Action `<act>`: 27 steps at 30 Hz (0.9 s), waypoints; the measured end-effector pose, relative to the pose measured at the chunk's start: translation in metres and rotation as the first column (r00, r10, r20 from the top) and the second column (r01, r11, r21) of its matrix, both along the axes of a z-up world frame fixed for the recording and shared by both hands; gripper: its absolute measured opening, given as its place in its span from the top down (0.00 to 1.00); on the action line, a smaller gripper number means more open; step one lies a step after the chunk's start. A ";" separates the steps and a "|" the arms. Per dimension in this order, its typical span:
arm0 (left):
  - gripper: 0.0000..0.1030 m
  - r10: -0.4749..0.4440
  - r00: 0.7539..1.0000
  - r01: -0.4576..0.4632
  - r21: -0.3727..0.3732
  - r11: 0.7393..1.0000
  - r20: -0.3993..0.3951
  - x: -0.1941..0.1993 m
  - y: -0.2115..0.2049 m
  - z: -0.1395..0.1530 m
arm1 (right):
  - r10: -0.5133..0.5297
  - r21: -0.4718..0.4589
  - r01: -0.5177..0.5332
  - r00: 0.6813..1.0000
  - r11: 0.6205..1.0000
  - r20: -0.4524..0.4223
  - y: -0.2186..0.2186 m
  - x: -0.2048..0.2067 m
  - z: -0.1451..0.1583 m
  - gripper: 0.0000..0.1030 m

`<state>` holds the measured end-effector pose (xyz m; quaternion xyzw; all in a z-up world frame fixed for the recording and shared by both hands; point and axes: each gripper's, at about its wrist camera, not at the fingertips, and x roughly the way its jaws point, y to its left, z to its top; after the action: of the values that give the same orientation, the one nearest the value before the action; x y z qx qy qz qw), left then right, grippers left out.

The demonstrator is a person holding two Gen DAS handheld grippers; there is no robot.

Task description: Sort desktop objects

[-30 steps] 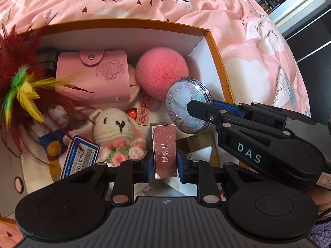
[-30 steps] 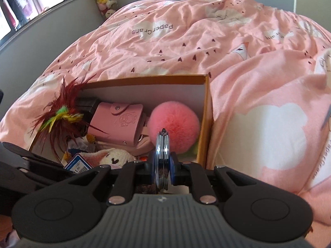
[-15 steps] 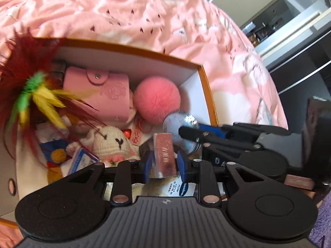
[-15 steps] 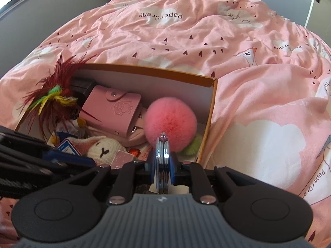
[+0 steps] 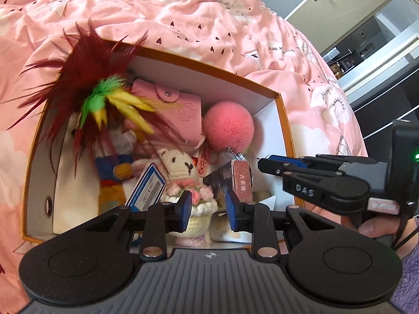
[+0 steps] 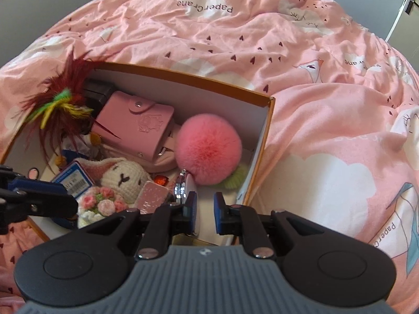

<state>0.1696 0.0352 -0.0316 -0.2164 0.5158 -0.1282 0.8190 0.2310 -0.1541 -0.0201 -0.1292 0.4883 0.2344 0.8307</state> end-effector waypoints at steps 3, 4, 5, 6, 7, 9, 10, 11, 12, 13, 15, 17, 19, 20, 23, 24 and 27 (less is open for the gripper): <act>0.69 0.012 1.000 -0.012 -0.005 1.000 -0.003 -0.005 0.003 -0.001 | 0.000 0.043 0.001 0.999 0.999 -0.033 0.000 0.000 0.002 0.86; 0.69 0.014 1.000 -0.014 -0.007 1.000 -0.003 -0.006 0.004 -0.001 | -0.002 0.046 0.004 0.999 0.999 -0.040 0.001 -0.001 0.002 0.86; 0.69 0.015 1.000 -0.015 -0.009 1.000 -0.003 -0.008 0.005 -0.001 | -0.005 0.047 0.007 0.999 0.999 -0.047 0.001 -0.001 0.001 0.86; 0.69 0.016 1.000 -0.016 -0.010 1.000 -0.005 -0.009 0.006 -0.002 | -0.009 0.047 0.011 0.998 0.999 -0.056 0.002 0.000 -0.002 0.86; 0.69 0.019 1.000 -0.019 -0.011 1.000 -0.006 -0.011 0.006 -0.002 | -0.014 0.047 0.017 0.998 0.999 -0.067 0.002 0.000 -0.005 0.86; 0.69 0.018 1.000 -0.018 -0.011 1.000 -0.003 -0.014 0.007 -0.001 | -0.031 0.045 0.035 0.995 0.998 -0.091 0.002 0.000 -0.010 0.86; 0.69 0.018 1.000 -0.018 -0.010 1.000 -0.001 -0.016 0.006 -0.001 | -0.035 0.045 0.039 0.996 0.998 -0.088 0.001 -0.001 -0.011 0.87; 0.69 0.017 1.000 -0.017 -0.008 1.000 0.001 -0.017 0.006 0.000 | -0.037 0.049 0.041 0.996 0.998 -0.083 0.000 -0.004 -0.011 0.87; 0.69 0.016 1.000 -0.016 -0.004 1.000 0.002 -0.019 0.007 0.000 | -0.039 0.058 0.044 0.996 0.997 -0.077 -0.001 -0.007 -0.008 0.87; 0.69 0.016 1.000 -0.016 0.002 1.000 0.004 -0.021 0.007 0.000 | -0.043 0.071 0.048 0.997 0.996 -0.070 -0.004 -0.010 -0.006 0.86; 0.69 0.018 1.000 -0.018 0.032 0.999 0.014 -0.025 0.005 0.003 | -0.053 0.088 0.057 0.998 0.995 -0.046 -0.009 -0.019 0.001 0.86; 0.68 0.018 0.999 -0.020 0.063 0.998 0.032 -0.030 0.004 0.006 | -0.067 0.094 0.068 0.998 0.993 -0.005 -0.011 -0.030 0.009 0.86; 0.66 0.016 0.998 -0.022 0.095 0.995 0.059 -0.035 0.001 0.011 | -0.078 0.113 0.073 0.996 0.991 0.036 -0.014 -0.043 0.017 0.86; 0.66 0.015 0.997 -0.023 0.111 0.994 0.074 -0.038 0.000 0.014 | -0.082 0.128 0.075 0.995 0.989 0.051 -0.015 -0.049 0.021 0.86; 0.65 0.009 0.992 -0.030 0.165 0.986 0.123 -0.045 -0.004 0.022 | -0.103 0.188 0.083 0.990 0.979 0.095 -0.015 -0.071 0.032 0.81; 0.64 0.008 0.990 -0.035 0.182 0.983 0.144 -0.048 -0.006 0.026 | -0.113 0.202 0.088 0.987 0.975 0.115 -0.013 -0.080 0.035 0.76; 0.62 0.010 0.978 -0.058 0.225 0.973 0.209 -0.060 -0.009 0.034 | -0.133 0.216 0.092 0.974 0.972 0.184 -0.005 -0.106 0.039 0.75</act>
<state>0.1097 0.0265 0.0024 -0.1143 0.4356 -0.0754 0.8896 0.1248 -0.1591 0.0186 -0.0372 0.3833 0.2221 0.8958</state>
